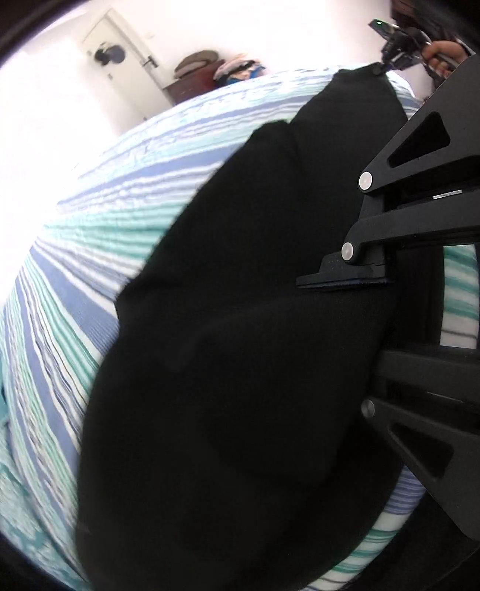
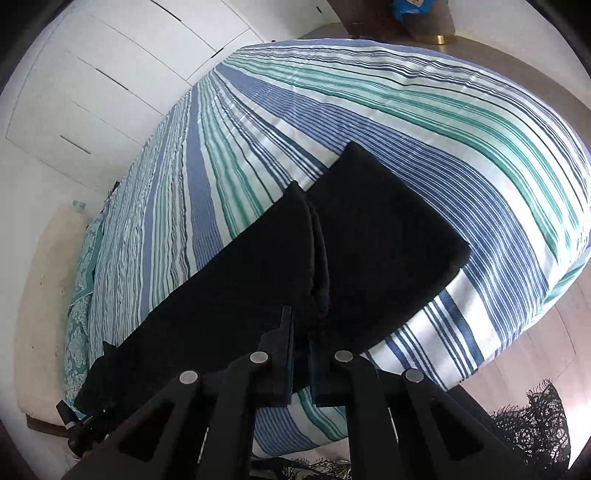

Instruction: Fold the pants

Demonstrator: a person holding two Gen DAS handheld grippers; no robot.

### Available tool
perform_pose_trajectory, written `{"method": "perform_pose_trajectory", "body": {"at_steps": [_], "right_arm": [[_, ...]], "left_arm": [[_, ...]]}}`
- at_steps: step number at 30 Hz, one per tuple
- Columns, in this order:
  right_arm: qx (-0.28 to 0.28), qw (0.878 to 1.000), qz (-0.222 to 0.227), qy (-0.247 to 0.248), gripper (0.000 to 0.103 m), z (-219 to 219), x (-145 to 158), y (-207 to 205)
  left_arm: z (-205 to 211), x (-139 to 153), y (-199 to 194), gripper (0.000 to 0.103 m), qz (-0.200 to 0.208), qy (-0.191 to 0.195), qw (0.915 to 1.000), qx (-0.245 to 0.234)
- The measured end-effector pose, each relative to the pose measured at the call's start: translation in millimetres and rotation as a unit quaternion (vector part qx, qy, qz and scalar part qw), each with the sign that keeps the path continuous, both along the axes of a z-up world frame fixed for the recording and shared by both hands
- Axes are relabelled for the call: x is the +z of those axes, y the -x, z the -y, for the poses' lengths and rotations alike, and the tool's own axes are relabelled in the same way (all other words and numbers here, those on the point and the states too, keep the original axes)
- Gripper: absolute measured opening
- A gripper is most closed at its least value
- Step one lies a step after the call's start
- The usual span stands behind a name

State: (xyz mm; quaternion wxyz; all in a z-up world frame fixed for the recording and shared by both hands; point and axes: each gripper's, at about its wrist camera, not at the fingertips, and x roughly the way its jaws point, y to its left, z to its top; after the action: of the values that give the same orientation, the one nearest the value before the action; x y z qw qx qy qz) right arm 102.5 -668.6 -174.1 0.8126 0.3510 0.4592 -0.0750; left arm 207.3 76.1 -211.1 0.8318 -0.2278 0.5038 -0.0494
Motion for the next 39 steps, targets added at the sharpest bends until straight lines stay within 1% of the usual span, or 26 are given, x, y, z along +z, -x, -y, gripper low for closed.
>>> {"method": "perform_pose_trajectory", "body": {"at_steps": [3,6,8,9,11,13,17,19,24,28,29,30,33,35,36,37,38,39], "right_arm": [[-0.011,1.000,0.007,0.012,0.007,8,11,0],[-0.001,0.998,0.014,0.058,0.007,12,25,-3],[0.001,0.997,0.007,0.081,0.007,16,27,-4],[-0.001,0.996,-0.002,0.084,0.007,20,24,-4],[-0.013,0.997,-0.024,0.073,0.007,30,10,1],[-0.024,0.998,-0.027,0.059,0.007,35,3,5],[-0.021,0.996,-0.021,0.085,0.007,31,11,6],[-0.027,0.996,-0.025,0.083,0.007,32,10,7],[-0.035,0.996,-0.037,0.080,0.007,35,4,8],[-0.038,0.995,-0.043,0.076,0.007,37,3,10],[-0.039,0.995,-0.048,0.075,0.007,38,0,10],[-0.038,0.995,-0.050,0.076,0.007,37,-1,10],[-0.035,0.994,-0.054,0.089,0.007,34,0,8],[-0.033,0.993,-0.054,0.095,0.011,33,2,9],[-0.033,0.993,-0.053,0.096,0.014,33,2,9],[-0.034,0.994,-0.051,0.095,0.019,33,3,9],[-0.037,0.994,-0.045,0.094,0.020,34,5,12],[-0.041,0.994,-0.039,0.094,0.022,35,8,15]], "left_arm": [[12,10,5,0.006,0.008,-0.005,0.9998,-0.017],[27,5,5,0.006,-0.001,-0.013,0.9993,-0.035],[32,2,7,0.006,-0.009,-0.016,0.9990,-0.042],[33,-1,5,0.006,-0.013,-0.015,0.9988,-0.045],[36,-6,2,0.006,-0.017,-0.017,0.9985,-0.050],[38,-10,-9,0.006,-0.018,-0.020,0.9981,-0.055],[42,-11,-5,0.006,-0.027,-0.017,0.9976,-0.061],[27,-15,2,0.006,-0.034,-0.014,0.9973,-0.063],[22,-13,8,0.006,-0.040,-0.026,0.9963,-0.071],[26,-18,6,0.007,-0.048,-0.035,0.9952,-0.078],[43,-20,-6,0.007,-0.050,-0.035,0.9952,-0.077],[45,-20,-8,0.008,-0.049,-0.035,0.9952,-0.077],[40,-20,-1,0.012,-0.047,-0.037,0.9950,-0.079],[34,-20,7,0.016,-0.050,-0.032,0.9948,-0.083],[33,-20,8,0.023,-0.057,-0.027,0.9943,-0.087],[30,-18,12,0.033,-0.063,-0.021,0.9936,-0.092],[30,-16,16,0.038,-0.069,-0.018,0.9929,-0.095],[24,-12,26,0.052,-0.074,-0.020,0.9926,-0.094]]}}
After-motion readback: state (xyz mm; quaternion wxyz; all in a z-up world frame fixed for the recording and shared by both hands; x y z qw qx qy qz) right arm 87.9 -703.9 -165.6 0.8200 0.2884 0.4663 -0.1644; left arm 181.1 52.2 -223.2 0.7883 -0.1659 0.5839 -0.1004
